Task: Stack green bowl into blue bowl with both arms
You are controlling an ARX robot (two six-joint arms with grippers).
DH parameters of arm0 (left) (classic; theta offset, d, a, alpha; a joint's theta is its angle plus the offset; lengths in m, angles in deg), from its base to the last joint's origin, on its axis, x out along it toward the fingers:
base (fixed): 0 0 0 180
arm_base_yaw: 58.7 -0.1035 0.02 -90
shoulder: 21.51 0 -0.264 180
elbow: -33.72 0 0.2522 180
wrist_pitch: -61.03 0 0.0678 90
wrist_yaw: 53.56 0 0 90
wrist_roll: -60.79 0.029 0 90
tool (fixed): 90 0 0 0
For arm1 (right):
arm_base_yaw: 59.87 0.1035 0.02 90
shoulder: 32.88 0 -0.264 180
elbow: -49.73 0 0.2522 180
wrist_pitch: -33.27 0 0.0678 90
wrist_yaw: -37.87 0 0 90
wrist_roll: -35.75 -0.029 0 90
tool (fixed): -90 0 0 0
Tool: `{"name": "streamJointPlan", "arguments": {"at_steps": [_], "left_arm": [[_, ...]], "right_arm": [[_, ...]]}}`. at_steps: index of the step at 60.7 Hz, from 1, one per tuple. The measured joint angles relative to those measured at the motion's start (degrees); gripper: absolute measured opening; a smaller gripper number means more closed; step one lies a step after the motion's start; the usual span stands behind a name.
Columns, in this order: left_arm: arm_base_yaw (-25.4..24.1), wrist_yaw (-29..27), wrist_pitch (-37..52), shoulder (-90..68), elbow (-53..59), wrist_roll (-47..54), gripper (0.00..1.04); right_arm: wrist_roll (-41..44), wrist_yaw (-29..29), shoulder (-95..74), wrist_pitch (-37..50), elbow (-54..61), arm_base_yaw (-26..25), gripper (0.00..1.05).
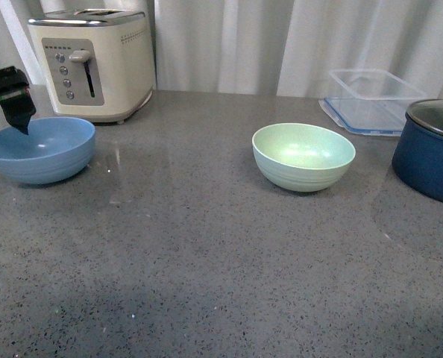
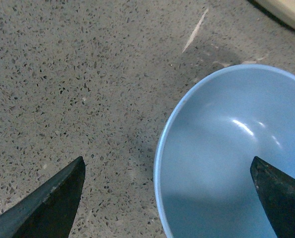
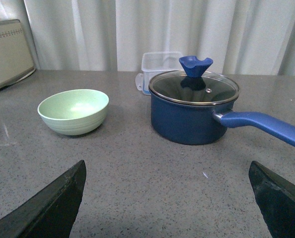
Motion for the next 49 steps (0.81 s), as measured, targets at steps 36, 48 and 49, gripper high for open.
{"name": "streamJointPlan", "arguments": {"at_steps": [36,48,49], "left_arm": [[0.28,-0.24,-0.11,-3.13,-1.25,-0.22,0.3],[0.92,1.66,-0.98,-1.75,-1.22,-0.48,0.03],[1.05,1.66,-1.03,-1.62,-1.22,-0.5,0.03]], "right_arm": [[-0.02,0.0,0.0,0.0,0.0,0.0,0.95],[-0.02,0.0,0.0,0.0,0.0,0.0,0.95],[-0.02,0.02,0.0,0.0,0.0,0.0,0.95]]}}
